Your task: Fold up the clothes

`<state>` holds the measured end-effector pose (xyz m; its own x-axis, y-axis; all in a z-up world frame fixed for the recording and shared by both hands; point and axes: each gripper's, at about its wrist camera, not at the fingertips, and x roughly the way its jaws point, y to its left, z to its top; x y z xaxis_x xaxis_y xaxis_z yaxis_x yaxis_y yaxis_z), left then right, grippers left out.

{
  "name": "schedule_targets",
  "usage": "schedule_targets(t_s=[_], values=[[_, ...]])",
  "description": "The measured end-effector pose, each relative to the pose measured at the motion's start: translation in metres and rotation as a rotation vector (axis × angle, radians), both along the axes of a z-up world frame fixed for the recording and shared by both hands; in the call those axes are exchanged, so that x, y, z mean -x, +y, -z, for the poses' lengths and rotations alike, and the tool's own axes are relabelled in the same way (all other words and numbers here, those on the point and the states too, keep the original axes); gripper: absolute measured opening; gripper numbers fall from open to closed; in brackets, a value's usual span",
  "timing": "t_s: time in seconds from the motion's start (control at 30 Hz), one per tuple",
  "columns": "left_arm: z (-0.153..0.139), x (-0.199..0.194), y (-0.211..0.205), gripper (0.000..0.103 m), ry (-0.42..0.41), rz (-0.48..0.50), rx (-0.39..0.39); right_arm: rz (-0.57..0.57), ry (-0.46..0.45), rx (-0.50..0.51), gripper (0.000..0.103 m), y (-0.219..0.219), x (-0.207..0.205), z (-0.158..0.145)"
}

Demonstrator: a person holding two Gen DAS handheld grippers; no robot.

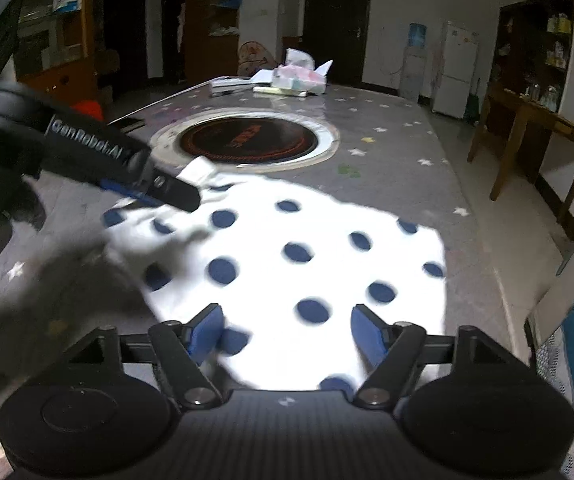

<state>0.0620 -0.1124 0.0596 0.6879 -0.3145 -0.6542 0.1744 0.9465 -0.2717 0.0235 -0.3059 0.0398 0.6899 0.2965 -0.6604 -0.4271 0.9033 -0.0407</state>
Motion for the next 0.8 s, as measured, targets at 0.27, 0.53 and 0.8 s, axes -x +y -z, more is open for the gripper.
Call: schedule_targets(t_s=[0.27,0.53,0.8], values=[[-0.002,0.035,0.005,0.092,-0.056,0.006,-0.023,0.041,-0.017,-0.051,0.09,-0.001,0.023,-0.004],[-0.005,0.064,0.011,0.103,-0.116,-0.001,-0.033,0.077,-0.045,-0.01,0.103,0.007,0.04,-0.005],[-0.006,0.08,0.017,0.103,-0.138,-0.001,-0.021,0.122,-0.074,-0.015,0.103,0.01,0.048,-0.009]])
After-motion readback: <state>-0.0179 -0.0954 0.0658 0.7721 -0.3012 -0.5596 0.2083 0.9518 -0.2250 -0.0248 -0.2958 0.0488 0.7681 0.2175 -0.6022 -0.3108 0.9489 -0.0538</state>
